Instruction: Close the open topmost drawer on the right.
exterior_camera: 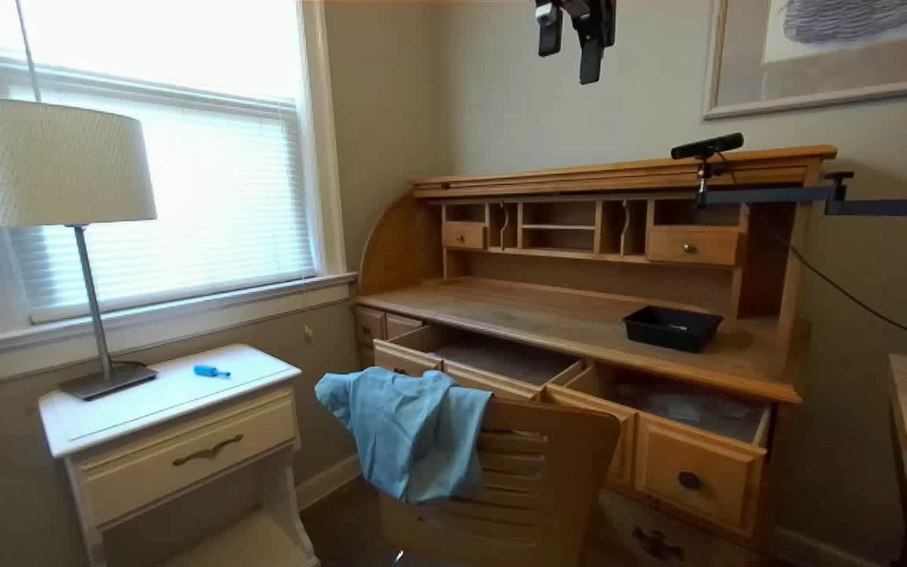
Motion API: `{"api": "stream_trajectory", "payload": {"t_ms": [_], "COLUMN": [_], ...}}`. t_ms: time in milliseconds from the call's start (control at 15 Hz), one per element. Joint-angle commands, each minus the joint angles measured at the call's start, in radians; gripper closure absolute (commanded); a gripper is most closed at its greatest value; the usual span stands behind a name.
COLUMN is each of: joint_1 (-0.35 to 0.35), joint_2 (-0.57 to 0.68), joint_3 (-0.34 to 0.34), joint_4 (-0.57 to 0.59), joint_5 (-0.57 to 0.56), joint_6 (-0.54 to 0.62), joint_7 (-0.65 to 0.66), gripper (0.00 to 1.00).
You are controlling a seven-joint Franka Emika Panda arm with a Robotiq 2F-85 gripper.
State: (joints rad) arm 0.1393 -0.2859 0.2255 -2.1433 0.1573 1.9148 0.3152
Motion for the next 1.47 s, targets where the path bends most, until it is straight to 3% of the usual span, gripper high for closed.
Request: {"api": "stream_trajectory", "payload": {"t_ms": [0, 333, 733, 1200, 1400], "joint_1": [0.005, 0.005, -0.056, -0.086, -0.094], "joint_2": [0.001, 0.001, 0.015, 0.044, 0.053], "joint_3": [-0.004, -0.004, -0.041, -0.121, -0.138], "joint_4": [0.003, 0.003, -0.053, -0.204, -0.241], "joint_5": [-0.002, -0.002, -0.071, -0.164, -0.174], "joint_6": [-0.003, -0.003, 0.111, 0.206, 0.204], "joint_7": [0.002, 0.002, 0.046, -0.171, -0.175], "gripper": [0.0, 0.0, 0.0, 0.0, 0.0]}}
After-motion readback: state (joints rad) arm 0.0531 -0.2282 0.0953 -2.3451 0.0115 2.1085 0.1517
